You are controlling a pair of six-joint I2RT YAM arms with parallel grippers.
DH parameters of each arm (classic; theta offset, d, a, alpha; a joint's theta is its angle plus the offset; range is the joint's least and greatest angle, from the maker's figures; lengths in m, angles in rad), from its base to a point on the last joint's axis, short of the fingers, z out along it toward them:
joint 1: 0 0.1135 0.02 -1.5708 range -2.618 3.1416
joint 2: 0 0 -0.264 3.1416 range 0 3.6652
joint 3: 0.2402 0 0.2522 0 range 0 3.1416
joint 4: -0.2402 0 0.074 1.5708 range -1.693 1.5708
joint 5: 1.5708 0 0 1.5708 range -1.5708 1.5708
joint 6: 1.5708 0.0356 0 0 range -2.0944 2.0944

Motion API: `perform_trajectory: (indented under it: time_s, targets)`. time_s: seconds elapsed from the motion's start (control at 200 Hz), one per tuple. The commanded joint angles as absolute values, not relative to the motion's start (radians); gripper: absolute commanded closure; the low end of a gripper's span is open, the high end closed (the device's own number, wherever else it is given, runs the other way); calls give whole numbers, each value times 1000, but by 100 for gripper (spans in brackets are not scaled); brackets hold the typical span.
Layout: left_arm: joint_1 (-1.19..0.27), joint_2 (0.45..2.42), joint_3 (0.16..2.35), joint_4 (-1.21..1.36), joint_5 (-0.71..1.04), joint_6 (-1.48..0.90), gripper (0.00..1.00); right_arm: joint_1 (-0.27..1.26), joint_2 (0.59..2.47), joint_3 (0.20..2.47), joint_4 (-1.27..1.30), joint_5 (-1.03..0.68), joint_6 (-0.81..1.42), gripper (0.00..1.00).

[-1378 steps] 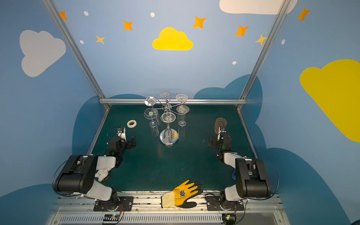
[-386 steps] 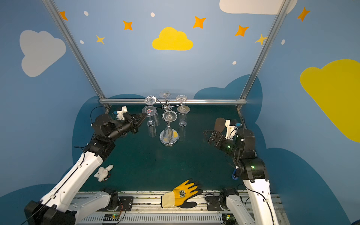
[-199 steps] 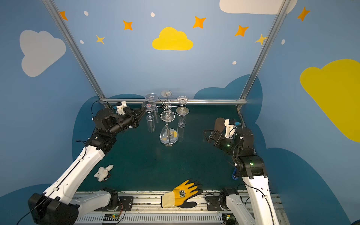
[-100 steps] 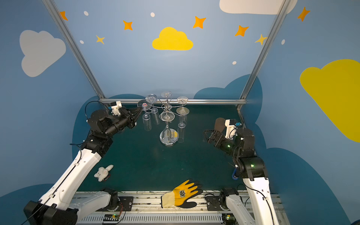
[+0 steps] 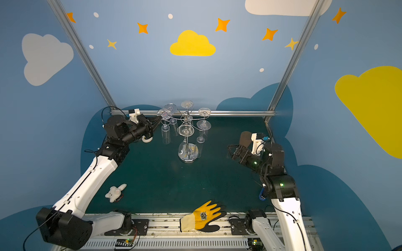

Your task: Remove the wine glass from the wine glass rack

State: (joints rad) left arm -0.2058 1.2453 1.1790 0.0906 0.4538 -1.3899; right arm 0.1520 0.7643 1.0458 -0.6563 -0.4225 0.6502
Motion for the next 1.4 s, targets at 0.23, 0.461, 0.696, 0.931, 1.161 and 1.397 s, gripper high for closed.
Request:
perform_trajectory:
  time_s: [0.23, 0.461, 0.696, 0.931, 1.161, 1.397]
  targets:
    - [-261, 1250, 1200, 142, 501, -1363, 97, 155, 751, 1054, -655, -412, 655, 2]
    - [-297, 1219, 1157, 134, 496, -1366, 97, 156, 736, 1046, -662, -414, 658, 1]
    - [-320, 1164, 1107, 102, 477, -1358, 97, 155, 729, 1049, -670, -418, 654, 1]
    - [-327, 1055, 1011, 44, 431, -1346, 97, 155, 748, 1077, -678, -438, 643, 1]
    - [-321, 889, 939, -69, 351, -1205, 97, 155, 765, 1108, -678, -443, 609, 1]
    - [-323, 838, 1101, -324, 290, -831, 97, 156, 834, 1183, -640, -509, 568, 1]
